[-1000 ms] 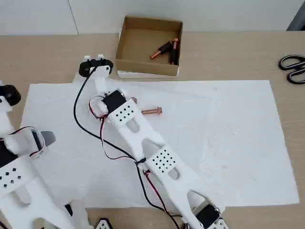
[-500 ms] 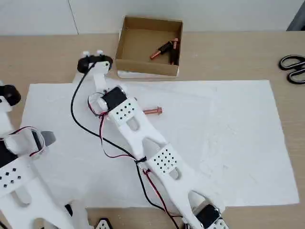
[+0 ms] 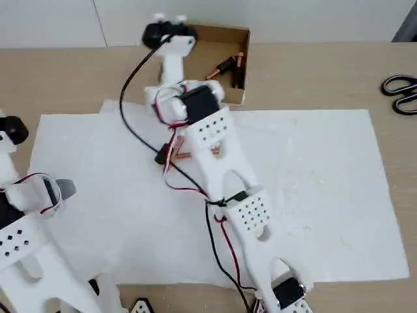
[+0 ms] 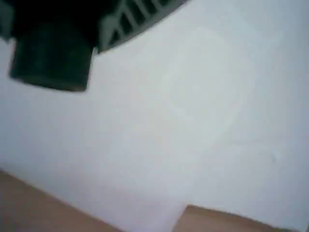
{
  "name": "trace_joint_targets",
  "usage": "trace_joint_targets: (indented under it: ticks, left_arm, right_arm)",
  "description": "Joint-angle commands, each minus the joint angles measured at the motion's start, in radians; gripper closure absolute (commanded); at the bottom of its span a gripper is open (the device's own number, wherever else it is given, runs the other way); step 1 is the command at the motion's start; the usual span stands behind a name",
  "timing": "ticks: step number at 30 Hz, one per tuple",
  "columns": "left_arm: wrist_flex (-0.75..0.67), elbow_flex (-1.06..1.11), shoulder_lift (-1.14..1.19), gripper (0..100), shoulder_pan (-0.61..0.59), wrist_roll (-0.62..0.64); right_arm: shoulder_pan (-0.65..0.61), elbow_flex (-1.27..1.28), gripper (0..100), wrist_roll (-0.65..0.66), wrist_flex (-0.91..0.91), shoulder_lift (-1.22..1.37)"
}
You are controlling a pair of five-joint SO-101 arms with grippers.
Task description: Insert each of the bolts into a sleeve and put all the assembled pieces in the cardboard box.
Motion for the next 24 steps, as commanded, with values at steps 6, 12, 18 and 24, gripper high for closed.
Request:
trace_joint_targets:
  ticks: [6, 12, 18, 24]
  left_arm:
    - [-0.015, -0.008, -0.021, 73, -0.002, -0.011]
    - [-0.015, -0.008, -0.021, 73, -0.002, -0.028]
    - [-0.02, -0.008, -0.021, 73, -0.002, -0.028]
    - [-0.021, -0.008, -0.021, 73, 0.006, -0.028]
  right_arm:
    - [0.071, -0.006, 99.5, 0.003, 0.03, -0.085]
    - [0.119, 0.236, 99.5, 0.003, 0.03, -0.099]
    - [0.154, 0.482, 99.5, 0.005, 0.028, -0.346]
    - [0.157, 0.888, 99.5, 0.006, 0.015, -0.654]
